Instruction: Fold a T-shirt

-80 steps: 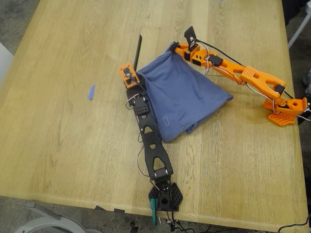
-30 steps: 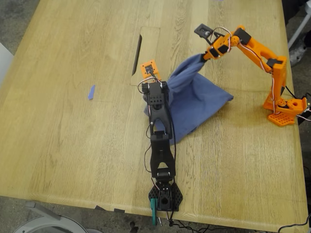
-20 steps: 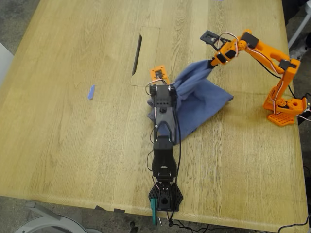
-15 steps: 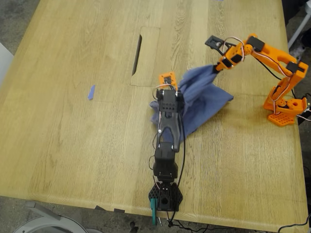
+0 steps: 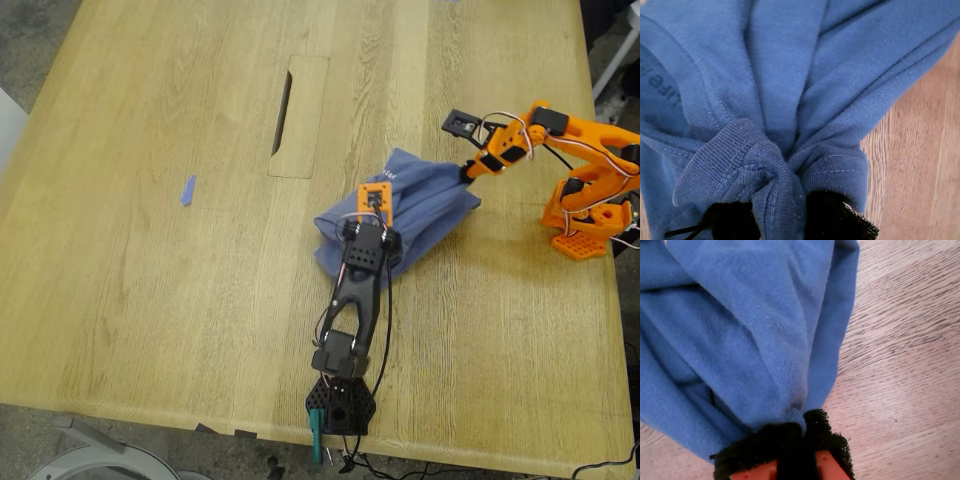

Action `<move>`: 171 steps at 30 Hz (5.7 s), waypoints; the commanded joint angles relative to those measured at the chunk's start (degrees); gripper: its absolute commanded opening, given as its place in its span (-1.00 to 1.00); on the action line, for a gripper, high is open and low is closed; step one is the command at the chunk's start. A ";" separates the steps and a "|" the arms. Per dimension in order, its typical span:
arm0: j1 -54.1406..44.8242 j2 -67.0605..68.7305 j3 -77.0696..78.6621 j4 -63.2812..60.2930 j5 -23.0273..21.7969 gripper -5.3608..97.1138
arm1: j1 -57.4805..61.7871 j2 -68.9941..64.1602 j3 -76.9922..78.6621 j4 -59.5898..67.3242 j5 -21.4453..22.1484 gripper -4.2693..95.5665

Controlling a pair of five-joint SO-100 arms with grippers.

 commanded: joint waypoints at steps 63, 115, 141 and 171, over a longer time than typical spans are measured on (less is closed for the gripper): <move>30.85 8.35 13.71 6.42 -8.61 0.60 | -13.97 25.22 20.92 -14.59 6.06 -0.05; 5.27 1.05 22.41 -47.72 -2.46 -0.68 | -29.62 -33.31 -13.27 -56.87 7.03 -0.91; -18.28 4.13 36.04 -53.70 -3.08 -0.68 | -34.72 10.02 40.25 -53.44 9.84 -0.91; -6.33 21.01 22.68 -28.30 -4.66 -0.90 | -24.35 -11.16 -4.31 -49.75 5.27 -0.91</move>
